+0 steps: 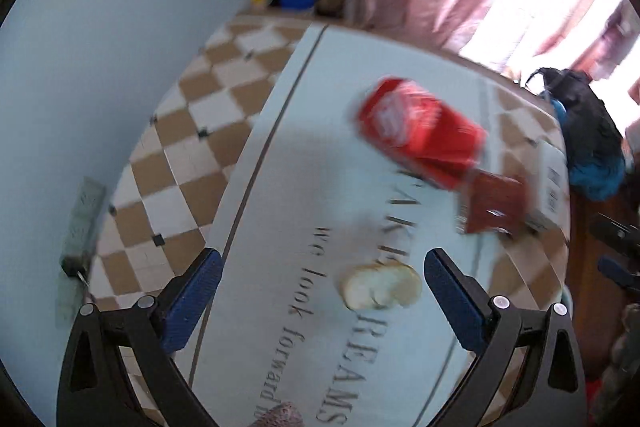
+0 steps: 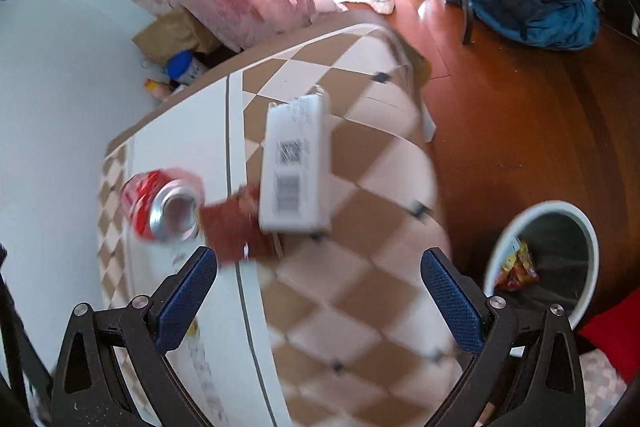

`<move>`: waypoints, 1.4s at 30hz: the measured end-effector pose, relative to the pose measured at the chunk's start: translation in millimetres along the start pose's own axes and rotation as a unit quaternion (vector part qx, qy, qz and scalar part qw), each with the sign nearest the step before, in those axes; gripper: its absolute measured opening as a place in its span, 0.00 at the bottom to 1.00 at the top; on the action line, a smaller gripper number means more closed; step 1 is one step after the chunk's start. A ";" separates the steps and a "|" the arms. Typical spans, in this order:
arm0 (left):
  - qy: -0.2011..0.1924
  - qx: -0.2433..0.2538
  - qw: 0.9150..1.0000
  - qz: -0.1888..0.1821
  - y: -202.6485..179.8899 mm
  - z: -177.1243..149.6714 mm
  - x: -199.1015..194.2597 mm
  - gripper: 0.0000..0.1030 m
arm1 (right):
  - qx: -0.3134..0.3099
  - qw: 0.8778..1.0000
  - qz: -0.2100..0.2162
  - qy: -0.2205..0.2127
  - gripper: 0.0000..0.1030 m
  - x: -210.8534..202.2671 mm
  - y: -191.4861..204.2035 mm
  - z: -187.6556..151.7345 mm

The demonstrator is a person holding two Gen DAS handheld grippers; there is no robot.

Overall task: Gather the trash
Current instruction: 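Grasp the white printed box with the right tool while the left tool grasps the red cola can, then carry the white box and cola can over the trash bin with both tools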

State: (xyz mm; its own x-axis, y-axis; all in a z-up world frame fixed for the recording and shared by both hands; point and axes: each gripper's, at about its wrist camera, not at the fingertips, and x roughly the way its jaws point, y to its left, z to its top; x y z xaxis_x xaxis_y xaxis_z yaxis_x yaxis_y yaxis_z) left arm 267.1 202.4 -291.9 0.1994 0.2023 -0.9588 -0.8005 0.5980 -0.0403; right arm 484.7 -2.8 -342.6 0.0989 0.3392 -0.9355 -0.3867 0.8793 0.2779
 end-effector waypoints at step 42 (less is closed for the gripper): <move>-0.194 0.129 0.972 -0.016 -68.5 15.2 -90.0 0.39 | -0.080 0.994 0.025 -0.074 0.46 -59.0 39.0 -28.6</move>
State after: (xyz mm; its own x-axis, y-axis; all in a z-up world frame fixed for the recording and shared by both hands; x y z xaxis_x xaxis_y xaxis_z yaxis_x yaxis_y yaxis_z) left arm 312.6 154.9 -198.5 0.4602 0.4268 -0.7785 -0.6316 0.7736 0.0507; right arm 437.5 1.9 -282.8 0.2046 0.4360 -0.8764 -0.5334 0.8004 0.2736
